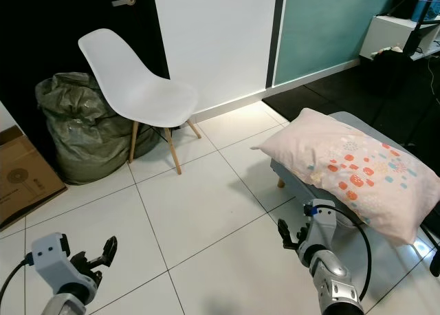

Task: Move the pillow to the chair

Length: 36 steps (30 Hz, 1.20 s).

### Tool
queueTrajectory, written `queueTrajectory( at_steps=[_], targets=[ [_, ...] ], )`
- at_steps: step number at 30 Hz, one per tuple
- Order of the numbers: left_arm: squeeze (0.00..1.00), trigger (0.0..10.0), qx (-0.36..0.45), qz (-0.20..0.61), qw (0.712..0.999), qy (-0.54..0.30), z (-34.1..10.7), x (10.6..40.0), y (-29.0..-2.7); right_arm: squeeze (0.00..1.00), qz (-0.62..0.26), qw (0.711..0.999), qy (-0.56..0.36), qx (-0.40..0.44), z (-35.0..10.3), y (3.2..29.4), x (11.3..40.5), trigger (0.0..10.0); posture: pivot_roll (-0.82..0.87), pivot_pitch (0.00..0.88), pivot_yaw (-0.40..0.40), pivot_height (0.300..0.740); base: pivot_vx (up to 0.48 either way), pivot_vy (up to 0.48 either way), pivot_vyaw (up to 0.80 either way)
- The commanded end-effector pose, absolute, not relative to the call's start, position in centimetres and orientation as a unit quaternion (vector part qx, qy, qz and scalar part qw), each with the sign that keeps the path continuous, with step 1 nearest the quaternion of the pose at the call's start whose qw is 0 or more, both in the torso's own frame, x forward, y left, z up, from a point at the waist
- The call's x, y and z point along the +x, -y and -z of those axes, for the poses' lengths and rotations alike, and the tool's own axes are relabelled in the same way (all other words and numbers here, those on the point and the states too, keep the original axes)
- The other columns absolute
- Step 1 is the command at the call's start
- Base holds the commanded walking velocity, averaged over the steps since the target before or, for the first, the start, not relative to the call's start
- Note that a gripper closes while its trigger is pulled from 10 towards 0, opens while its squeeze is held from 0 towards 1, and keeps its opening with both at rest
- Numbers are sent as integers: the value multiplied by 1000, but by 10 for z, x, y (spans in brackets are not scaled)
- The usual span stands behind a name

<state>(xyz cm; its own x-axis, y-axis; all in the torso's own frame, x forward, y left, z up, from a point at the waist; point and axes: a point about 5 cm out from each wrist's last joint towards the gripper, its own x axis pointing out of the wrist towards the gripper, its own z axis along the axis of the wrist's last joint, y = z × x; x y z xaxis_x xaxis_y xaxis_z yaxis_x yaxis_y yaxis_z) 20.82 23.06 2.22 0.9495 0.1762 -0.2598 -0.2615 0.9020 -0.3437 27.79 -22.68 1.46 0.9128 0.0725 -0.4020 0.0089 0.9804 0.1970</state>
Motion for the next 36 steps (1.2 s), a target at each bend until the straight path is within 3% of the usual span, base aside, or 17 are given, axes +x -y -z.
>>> queueTrajectory(
  at_steps=[1,13,20,36],
  targets=[
    [0,10000,-188,-119,968,-121,-17,206,-232,0,-25,968,-227,99,-8,223,274,10000,-85,55,13,740,0,0,0],
    [0,10000,-180,-99,970,-128,-17,205,-229,0,-20,968,-221,115,-7,225,270,10000,-98,68,29,740,0,0,0],
    [0,10000,-180,-96,971,-125,-17,204,-225,0,-17,967,-227,115,-7,229,269,10000,-114,83,12,740,285,0,0],
    [0,10000,-183,-85,972,-123,-18,205,-218,0,-10,965,-234,115,-8,237,269,10000,-138,90,11,740,304,0,-778]
  ],
)
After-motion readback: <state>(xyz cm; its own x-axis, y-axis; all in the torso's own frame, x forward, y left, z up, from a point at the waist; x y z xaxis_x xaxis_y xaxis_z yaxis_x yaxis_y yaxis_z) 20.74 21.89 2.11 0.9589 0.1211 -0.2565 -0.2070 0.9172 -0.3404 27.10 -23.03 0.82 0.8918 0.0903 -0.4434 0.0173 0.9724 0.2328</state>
